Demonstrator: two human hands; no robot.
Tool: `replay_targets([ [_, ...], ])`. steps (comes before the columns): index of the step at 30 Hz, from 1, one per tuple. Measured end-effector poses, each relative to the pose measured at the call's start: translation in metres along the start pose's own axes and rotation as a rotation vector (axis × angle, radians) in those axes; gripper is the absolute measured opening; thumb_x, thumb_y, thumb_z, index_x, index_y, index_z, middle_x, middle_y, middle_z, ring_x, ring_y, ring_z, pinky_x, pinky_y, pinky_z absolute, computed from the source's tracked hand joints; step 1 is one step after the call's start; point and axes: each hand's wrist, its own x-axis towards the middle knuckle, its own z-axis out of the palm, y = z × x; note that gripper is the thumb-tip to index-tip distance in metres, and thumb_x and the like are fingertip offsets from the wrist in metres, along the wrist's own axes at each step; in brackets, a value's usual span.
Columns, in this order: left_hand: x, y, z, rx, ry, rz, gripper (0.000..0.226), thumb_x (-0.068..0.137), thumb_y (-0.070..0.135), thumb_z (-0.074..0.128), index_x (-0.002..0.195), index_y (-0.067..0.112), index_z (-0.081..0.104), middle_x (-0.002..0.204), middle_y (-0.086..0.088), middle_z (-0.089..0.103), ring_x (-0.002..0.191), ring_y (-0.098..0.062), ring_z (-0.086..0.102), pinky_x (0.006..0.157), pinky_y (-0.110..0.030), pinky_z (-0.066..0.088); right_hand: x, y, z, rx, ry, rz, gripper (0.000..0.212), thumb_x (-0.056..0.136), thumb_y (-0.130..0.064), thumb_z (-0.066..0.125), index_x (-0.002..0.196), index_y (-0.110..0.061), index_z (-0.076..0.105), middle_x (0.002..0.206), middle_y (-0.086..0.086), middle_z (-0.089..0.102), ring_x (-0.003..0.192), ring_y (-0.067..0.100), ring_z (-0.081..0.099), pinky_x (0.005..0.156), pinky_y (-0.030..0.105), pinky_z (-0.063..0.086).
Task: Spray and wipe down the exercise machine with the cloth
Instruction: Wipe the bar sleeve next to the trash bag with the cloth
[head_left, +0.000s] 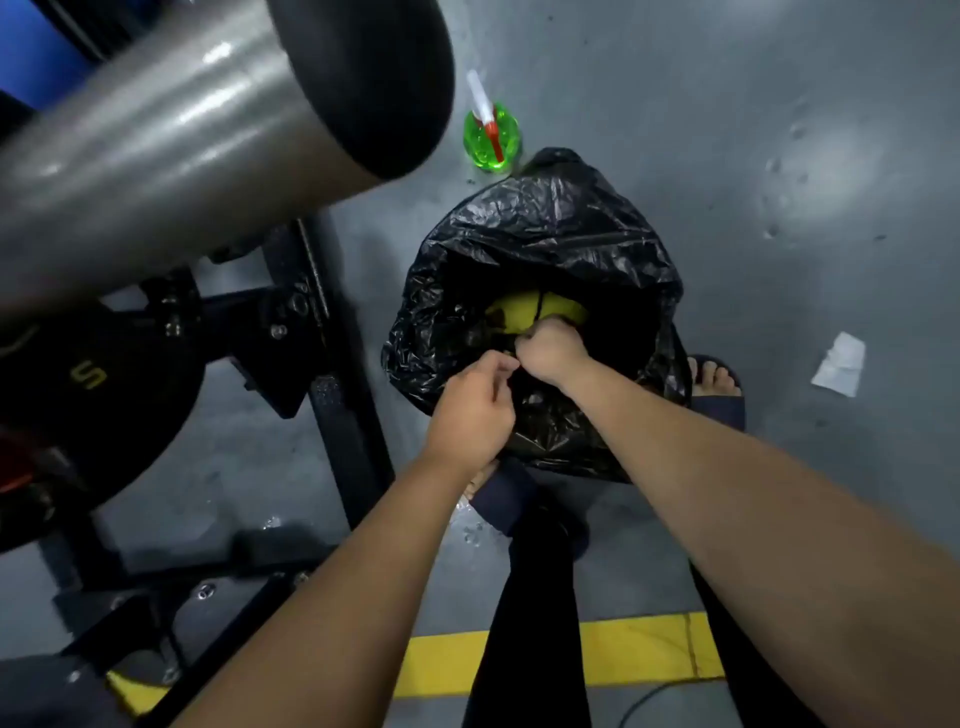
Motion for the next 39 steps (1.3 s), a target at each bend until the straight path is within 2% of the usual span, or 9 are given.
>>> replay_targets([
  [6, -0.015, 0.008, -0.006, 0.718, -0.295, 0.214, 0.036, 0.103, 0.032, 0.047, 0.131, 0.013, 0.059, 0.123, -0.01, 0.065, 0.12, -0.032, 0.058, 0.115, -0.044, 0.033, -0.09, -0.018, -0.042, 0.071, 0.13, -0.262, 0.043, 0.093, -0.014, 0.062, 0.053, -0.013, 0.048, 0.067, 0.001, 0.048, 0.071, 0.018, 0.048, 0.073, 0.036, 0.042],
  [9, -0.027, 0.015, -0.003, 0.976, -0.362, 0.252, 0.042, 0.105, 0.043, 0.042, 0.134, 0.016, 0.056, 0.129, -0.006, 0.062, 0.127, -0.029, 0.052, 0.126, -0.051, 0.007, -0.125, -0.027, -0.067, 0.197, 0.254, -0.315, 0.005, 0.085, -0.014, 0.075, 0.086, -0.01, 0.072, 0.08, -0.005, 0.06, 0.075, 0.005, 0.052, 0.076, 0.02, 0.046],
  [12, -0.038, 0.019, -0.001, 1.02, -0.387, 0.194, 0.042, 0.106, 0.038, 0.04, 0.139, 0.015, 0.051, 0.142, -0.008, 0.054, 0.139, -0.029, 0.041, 0.126, -0.054, 0.001, -0.156, -0.038, -0.086, 0.522, 0.242, -0.217, 0.027, 0.086, -0.01, 0.071, 0.109, -0.014, 0.057, 0.076, -0.005, 0.051, 0.062, 0.003, 0.048, 0.06, 0.019, 0.038],
  [15, -0.048, 0.027, 0.002, 0.65, -0.327, 0.154, 0.046, 0.106, 0.024, 0.043, 0.15, 0.014, 0.046, 0.154, -0.008, 0.048, 0.147, -0.026, 0.035, 0.126, -0.043, 0.009, -0.184, -0.052, -0.109, 0.751, 0.112, 0.024, 0.008, 0.096, -0.018, 0.057, 0.101, -0.024, 0.056, 0.086, -0.002, 0.056, 0.069, 0.014, 0.057, 0.058, 0.029, 0.043],
  [20, -0.077, 0.096, -0.018, -1.002, -0.038, -0.384, 0.048, 0.1, 0.052, 0.052, 0.132, 0.02, 0.069, 0.119, -0.005, 0.075, 0.112, -0.027, 0.069, 0.1, -0.046, 0.052, -0.219, -0.036, -0.15, 1.22, -0.332, 0.265, 0.027, 0.084, -0.011, 0.043, 0.093, -0.005, 0.067, 0.084, 0.011, 0.066, 0.073, 0.027, 0.064, 0.065, 0.034, 0.052],
  [25, -0.084, 0.146, -0.039, -1.357, -0.242, -0.443, 0.058, 0.094, 0.072, 0.042, 0.118, 0.03, 0.074, 0.128, -0.008, 0.072, 0.107, -0.021, 0.074, 0.094, -0.046, 0.054, -0.23, -0.023, -0.167, 0.96, -0.725, 0.276, 0.026, 0.071, -0.011, 0.047, 0.063, -0.009, 0.072, 0.068, 0.007, 0.064, 0.061, 0.021, 0.062, 0.063, 0.029, 0.049],
  [29, -0.08, 0.154, -0.035, -1.361, -0.324, -0.468, 0.075, 0.081, 0.066, 0.055, 0.119, 0.006, 0.076, 0.131, -0.023, 0.067, 0.117, -0.033, 0.068, 0.104, -0.048, 0.053, -0.215, -0.028, -0.172, 0.826, -0.388, 0.072, 0.027, 0.088, -0.003, 0.053, 0.09, -0.012, 0.078, 0.086, 0.007, 0.073, 0.082, 0.02, 0.068, 0.077, 0.031, 0.055],
  [34, -0.059, 0.157, -0.032, -1.167, -0.027, -0.413, 0.023, 0.09, 0.024, 0.075, 0.102, 0.004, 0.076, 0.108, -0.02, 0.075, 0.102, -0.039, 0.07, 0.094, -0.053, 0.056, -0.193, -0.045, -0.189, 0.906, 0.055, -0.091, 0.011, 0.098, -0.019, 0.062, 0.098, -0.013, 0.071, 0.062, 0.0, 0.058, 0.059, 0.014, 0.056, 0.054, 0.025, 0.047],
  [39, -0.041, 0.169, -0.061, -1.6, -0.077, -0.458, 0.071, 0.066, 0.027, 0.07, 0.128, -0.007, 0.066, 0.135, -0.029, 0.062, 0.122, -0.045, 0.062, 0.104, -0.056, 0.05, -0.115, -0.067, -0.206, 0.726, 0.226, -0.122, 0.014, 0.1, -0.024, 0.058, 0.095, -0.024, 0.071, 0.084, -0.002, 0.064, 0.079, 0.016, 0.061, 0.073, 0.034, 0.052],
])
